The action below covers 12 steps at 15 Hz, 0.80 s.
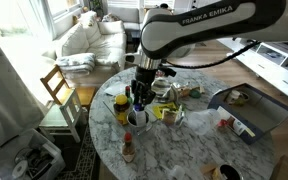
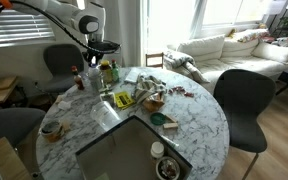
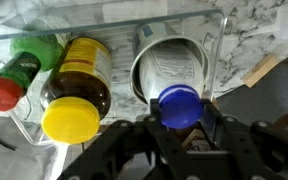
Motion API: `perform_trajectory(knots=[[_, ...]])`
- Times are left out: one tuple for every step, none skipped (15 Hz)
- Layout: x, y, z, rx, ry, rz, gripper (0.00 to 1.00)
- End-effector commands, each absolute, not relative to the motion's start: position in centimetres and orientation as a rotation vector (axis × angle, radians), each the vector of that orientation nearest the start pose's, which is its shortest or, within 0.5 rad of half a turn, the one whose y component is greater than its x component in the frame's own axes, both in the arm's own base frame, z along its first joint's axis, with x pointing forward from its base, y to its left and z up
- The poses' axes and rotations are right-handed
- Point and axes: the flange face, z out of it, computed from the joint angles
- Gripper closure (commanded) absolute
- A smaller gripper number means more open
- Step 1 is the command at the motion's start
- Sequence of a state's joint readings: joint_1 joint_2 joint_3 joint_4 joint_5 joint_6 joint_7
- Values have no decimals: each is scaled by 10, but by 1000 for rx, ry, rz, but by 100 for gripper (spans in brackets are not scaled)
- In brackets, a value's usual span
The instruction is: Pick up the two white packets with the green lids from the silver cup one by one and put them the right way up on the table, pick up the white bottle with a blue lid from the clear storage container and put it in the silver cup
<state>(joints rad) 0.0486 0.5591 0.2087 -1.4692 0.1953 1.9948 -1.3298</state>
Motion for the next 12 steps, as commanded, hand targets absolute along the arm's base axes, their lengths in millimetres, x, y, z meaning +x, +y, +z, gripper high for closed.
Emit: perform_trajectory(knots=[[685,170,367,-2171,-1943,-193,31],[685,171,371,-2175,-1946,-198,29],[685,172,375,-2177,-1949,-205,23],[684,172,381,-2183,-1956,-212,17],[683,172,387,-2186,-1964,-216,8],[683,172,393,-2193,-1970,-220,1],[681,171,400,-2203,-1976,-225,0],[681,171,407,-2213,-1980,-235,0],[679,169,413,-2233,-1973,-244,0],[677,169,422,-2259,-1961,-254,0],[675,165,428,-2323,-1914,-253,0],[674,163,437,-2390,-1859,-249,0]])
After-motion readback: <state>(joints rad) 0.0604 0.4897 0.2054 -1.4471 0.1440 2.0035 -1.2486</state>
